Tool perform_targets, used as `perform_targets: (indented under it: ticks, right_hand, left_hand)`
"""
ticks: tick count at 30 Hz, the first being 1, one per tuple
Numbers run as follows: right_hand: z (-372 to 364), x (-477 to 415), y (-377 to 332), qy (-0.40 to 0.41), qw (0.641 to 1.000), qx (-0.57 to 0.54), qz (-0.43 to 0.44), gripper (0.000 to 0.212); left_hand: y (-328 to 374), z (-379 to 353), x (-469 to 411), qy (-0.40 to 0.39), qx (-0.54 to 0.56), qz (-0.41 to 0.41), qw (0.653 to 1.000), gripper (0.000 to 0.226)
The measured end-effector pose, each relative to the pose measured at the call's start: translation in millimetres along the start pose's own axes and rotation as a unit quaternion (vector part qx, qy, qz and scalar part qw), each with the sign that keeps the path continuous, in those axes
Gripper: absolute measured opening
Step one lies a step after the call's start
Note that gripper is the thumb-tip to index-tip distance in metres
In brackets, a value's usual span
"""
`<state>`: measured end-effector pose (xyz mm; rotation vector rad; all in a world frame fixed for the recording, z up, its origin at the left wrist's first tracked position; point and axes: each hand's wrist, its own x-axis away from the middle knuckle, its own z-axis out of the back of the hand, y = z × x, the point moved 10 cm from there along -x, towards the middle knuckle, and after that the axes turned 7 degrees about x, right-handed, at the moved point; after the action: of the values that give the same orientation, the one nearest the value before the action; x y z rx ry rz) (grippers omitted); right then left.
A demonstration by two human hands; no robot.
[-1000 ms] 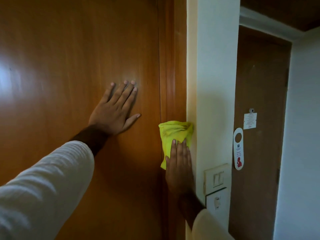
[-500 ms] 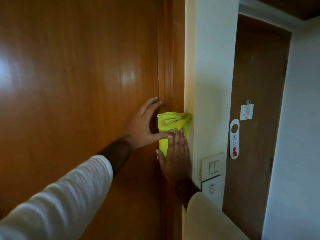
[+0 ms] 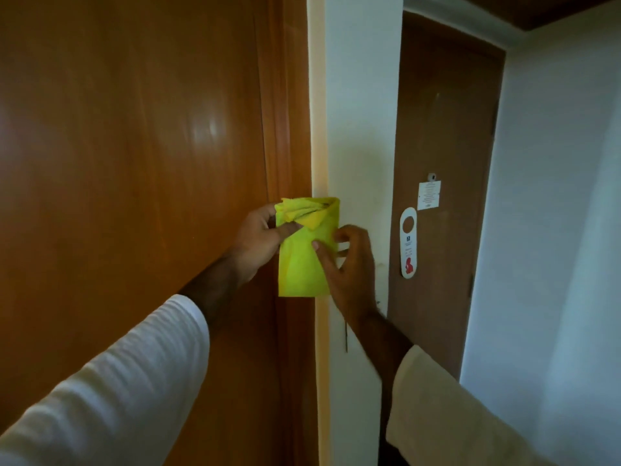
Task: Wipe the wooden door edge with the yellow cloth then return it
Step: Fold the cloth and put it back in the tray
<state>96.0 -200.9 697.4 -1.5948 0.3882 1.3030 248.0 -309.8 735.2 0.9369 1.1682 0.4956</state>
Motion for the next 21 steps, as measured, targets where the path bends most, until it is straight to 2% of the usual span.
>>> perform_targets:
  ticks: [5, 7, 8, 10, 14, 16, 19, 21]
  right_hand:
    - [45.2, 14.4, 46.1, -0.046, 0.988, -0.048, -0.139, 0.083]
    - [54.0, 31.8, 76.7, -0.095, 0.961, -0.121, -0.230, 0.070]
    - [58.2, 43.9, 92.0, -0.131, 0.939, -0.165, -0.272, 0.058]
    - [72.9, 66.7, 112.9, -0.173, 0.902, -0.213, -0.334, 0.048]
    - [138.2, 98.4, 155.3, -0.116, 0.870, -0.254, -0.407, 0.024]
    - [179.8, 119.6, 187.7, -0.083, 0.859, -0.250, -0.440, 0.023]
    - [232.1, 160.2, 241.8, -0.044, 0.845, -0.215, -0.488, 0.038]
    - [262.5, 196.8, 277.7, -0.033, 0.830, -0.197, -0.522, 0.044]
  left_hand:
    - [9.7, -50.4, 21.7, -0.007, 0.078, -0.001, 0.997, 0.033]
    - [5.5, -75.1, 27.5, -0.020, 0.107, 0.020, 0.994, 0.033]
    - [-0.5, -91.8, 30.5, -0.029, 0.122, 0.032, 0.992, 0.030]
    - [-13.5, -121.9, 37.3, -0.046, 0.147, 0.055, 0.986, 0.021]
    - [-57.8, -177.2, 59.2, -0.044, 0.175, 0.110, 0.977, 0.023]
    - [-94.3, -209.7, 75.6, -0.033, 0.183, 0.148, 0.971, 0.025]
    - [-147.0, -258.3, 104.9, -0.050, 0.154, 0.200, 0.966, 0.015]
    - [-187.6, -294.5, 129.6, -0.063, 0.142, 0.235, 0.960, 0.022]
